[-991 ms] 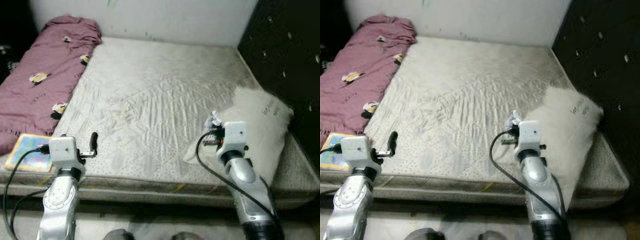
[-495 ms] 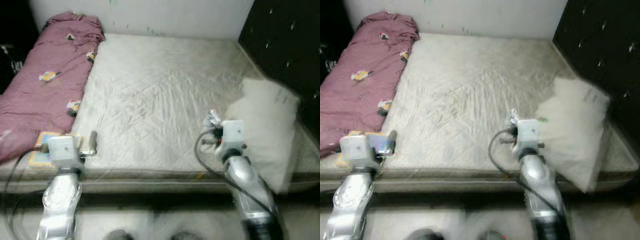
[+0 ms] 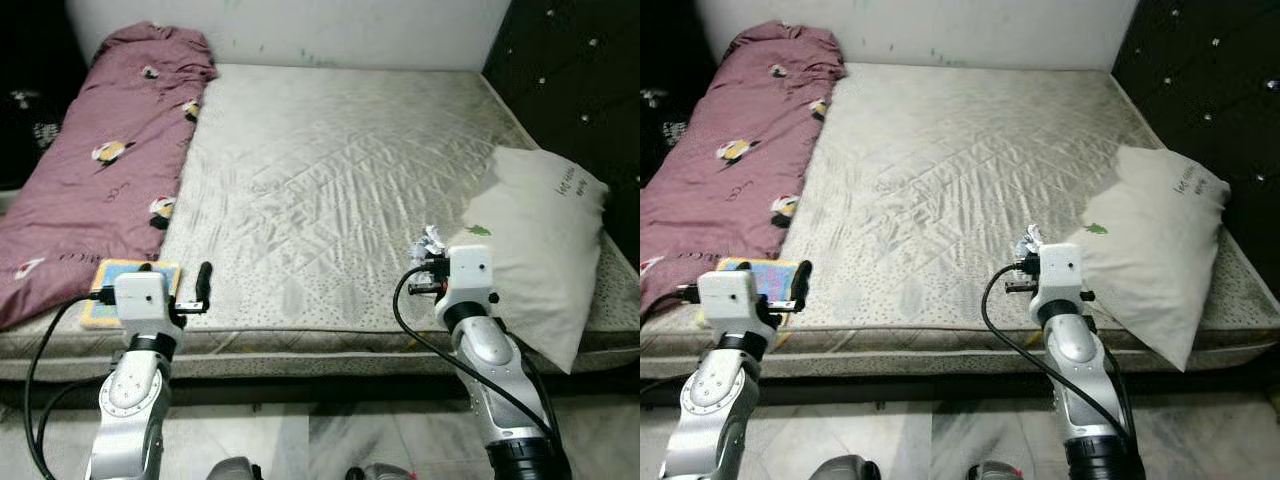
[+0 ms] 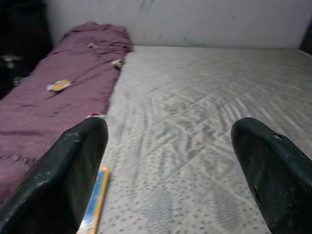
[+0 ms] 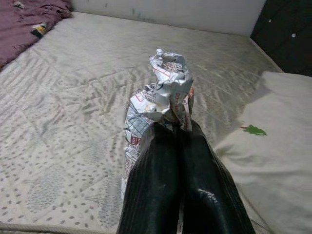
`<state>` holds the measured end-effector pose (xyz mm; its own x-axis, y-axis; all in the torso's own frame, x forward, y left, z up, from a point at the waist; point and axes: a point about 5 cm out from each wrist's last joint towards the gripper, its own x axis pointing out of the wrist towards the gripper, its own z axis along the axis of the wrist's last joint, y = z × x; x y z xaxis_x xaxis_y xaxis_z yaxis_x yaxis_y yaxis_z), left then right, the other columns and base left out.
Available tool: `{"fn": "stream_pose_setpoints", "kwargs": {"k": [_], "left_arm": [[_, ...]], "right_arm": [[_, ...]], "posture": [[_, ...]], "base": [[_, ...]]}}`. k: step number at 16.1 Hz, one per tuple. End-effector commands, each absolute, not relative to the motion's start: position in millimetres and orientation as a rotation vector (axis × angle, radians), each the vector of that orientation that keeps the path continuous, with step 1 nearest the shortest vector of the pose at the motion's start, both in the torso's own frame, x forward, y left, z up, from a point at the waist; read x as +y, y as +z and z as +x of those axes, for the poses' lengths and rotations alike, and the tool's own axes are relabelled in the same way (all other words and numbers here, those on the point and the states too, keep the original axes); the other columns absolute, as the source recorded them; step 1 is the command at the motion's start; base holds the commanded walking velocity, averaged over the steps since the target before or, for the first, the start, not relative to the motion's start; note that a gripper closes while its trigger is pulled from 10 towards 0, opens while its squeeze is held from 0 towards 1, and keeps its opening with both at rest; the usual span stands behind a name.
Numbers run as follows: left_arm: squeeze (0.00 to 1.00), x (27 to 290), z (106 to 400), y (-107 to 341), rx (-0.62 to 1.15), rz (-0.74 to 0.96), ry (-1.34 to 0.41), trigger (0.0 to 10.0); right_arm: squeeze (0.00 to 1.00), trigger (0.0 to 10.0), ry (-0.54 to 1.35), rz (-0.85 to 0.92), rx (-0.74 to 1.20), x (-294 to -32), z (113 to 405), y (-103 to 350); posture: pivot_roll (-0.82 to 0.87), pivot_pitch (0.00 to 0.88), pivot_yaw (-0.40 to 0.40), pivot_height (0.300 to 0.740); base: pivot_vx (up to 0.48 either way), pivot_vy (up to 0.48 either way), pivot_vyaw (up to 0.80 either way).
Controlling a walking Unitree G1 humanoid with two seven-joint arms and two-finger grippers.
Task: Clean up the room
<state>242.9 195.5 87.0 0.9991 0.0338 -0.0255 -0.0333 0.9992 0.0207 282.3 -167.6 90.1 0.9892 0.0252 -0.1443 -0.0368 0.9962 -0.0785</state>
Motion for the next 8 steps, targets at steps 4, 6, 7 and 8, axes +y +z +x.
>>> {"fn": "stream_pose_setpoints", "kwargs": {"k": [4, 6, 7, 8], "left_arm": [[0.00, 196.2, 243.5, 91.2, 0.009, 0.027, 0.023, 10.0], [0.00, 196.2, 243.6, 90.8, 0.010, 0.029, 0.024, 10.0], [0.00, 196.3, 243.6, 90.7, 0.011, 0.030, 0.025, 10.0], [0.00, 196.1, 243.7, 90.8, 0.010, 0.031, 0.025, 10.0]], "right_arm": [[0.00, 10.0, 0.012, -0.090, 0.127, -170.9, 284.4, 94.7], [0.00, 10.0, 0.012, -0.091, 0.125, -170.7, 284.7, 95.3], [0.00, 10.0, 0.010, -0.091, 0.125, -171.0, 284.6, 95.3], [0.00, 10.0, 0.006, -0.093, 0.121, -171.4, 284.6, 95.9]], "posture": [[0.03, 0.070, -0.030, 0.740], [0.03, 0.070, -0.031, 0.740], [0.03, 0.071, -0.031, 0.740], [0.03, 0.071, -0.032, 0.740]], "base": [[0.341, 0.000, 0.00], [0.341, 0.000, 0.00], [0.337, 0.000, 0.00], [0.337, 0.000, 0.00]]}}
